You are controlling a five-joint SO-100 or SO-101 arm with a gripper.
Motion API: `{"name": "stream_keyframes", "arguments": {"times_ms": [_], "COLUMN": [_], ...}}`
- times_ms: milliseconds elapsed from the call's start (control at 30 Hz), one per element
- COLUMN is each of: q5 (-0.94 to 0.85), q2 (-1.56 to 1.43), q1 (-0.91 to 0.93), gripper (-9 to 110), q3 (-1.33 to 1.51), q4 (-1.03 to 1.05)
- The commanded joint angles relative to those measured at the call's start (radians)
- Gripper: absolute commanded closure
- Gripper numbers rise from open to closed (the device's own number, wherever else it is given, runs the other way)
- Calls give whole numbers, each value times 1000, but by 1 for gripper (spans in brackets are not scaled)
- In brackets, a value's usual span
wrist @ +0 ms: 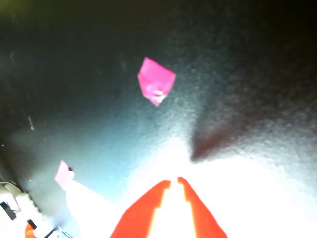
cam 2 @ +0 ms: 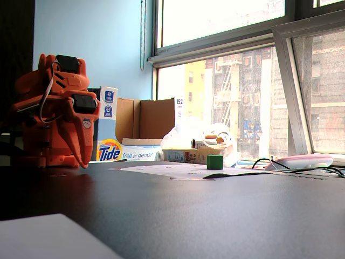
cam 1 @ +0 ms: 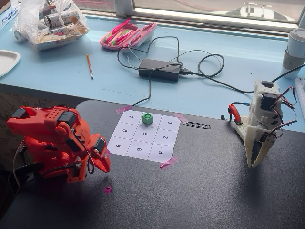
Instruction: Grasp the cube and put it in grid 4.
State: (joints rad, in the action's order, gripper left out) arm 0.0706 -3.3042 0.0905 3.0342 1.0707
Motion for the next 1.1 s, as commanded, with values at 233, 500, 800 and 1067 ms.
{"name": "stream_keyframes", "arguments": {"times_ms": [233,500,800,1067], "q5": [-6,-9,-11,-14], "q2": [3,3,3,3], "q1": [-8,-11,-14,-18], "gripper": [101,101,101,101], "q3": [6,6,6,6], "q4": [2,2,2,2]}}
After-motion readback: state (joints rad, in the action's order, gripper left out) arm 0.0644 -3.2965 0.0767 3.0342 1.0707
